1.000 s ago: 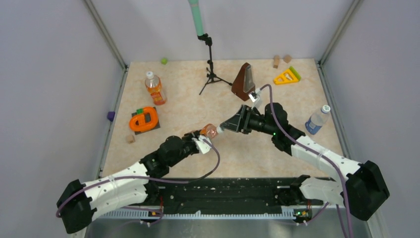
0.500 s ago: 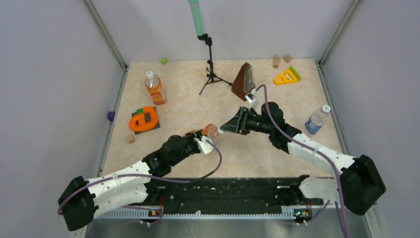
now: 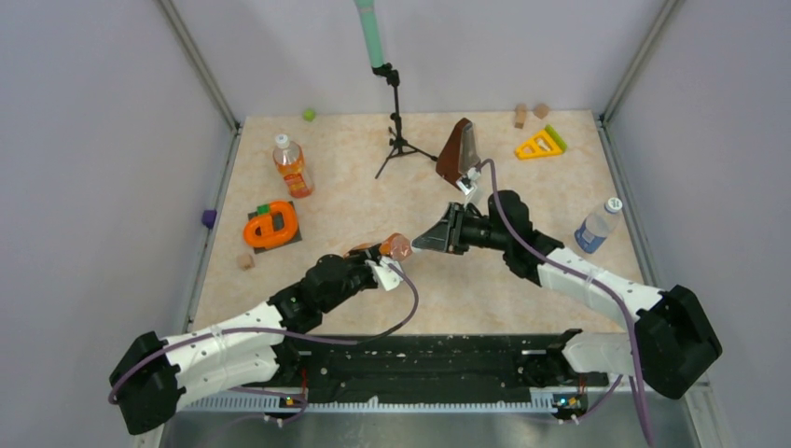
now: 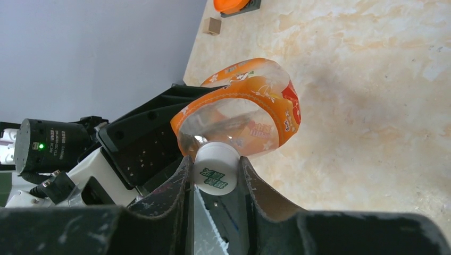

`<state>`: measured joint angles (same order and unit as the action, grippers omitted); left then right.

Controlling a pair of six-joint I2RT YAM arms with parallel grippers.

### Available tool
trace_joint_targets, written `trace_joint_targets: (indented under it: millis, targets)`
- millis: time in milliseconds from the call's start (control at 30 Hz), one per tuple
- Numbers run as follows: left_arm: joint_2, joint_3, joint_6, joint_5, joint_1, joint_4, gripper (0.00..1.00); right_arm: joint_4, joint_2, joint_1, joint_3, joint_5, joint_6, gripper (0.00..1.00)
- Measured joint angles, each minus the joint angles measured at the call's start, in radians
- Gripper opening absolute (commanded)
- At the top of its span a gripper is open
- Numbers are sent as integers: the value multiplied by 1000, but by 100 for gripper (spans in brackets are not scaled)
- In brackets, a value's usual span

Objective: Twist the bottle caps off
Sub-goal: Unscrew the bottle cap from the plastic bottle.

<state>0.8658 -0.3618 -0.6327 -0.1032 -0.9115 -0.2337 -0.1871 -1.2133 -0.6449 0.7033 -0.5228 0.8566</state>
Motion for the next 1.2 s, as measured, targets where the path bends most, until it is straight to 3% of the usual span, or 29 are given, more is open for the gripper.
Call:
trace_joint_targets:
  millis: [400,833,933,1033,1200]
  targets:
    - [-34,-33,62,89,4,81,0,-8,71,-4,-32,-35,-108,10]
    - [33,-208,249,686,252,384,0,-6,151,-43,-56,-90,-301,13]
    - [52,-222,273,776,282,409,0,-13,164,-47,-64,-107,-323,21]
    - [60,-225,292,834,297,426,0,-24,174,-52,-75,-130,-338,38]
    - [60,-225,298,823,299,404,0,-26,174,-63,-75,-130,-358,55]
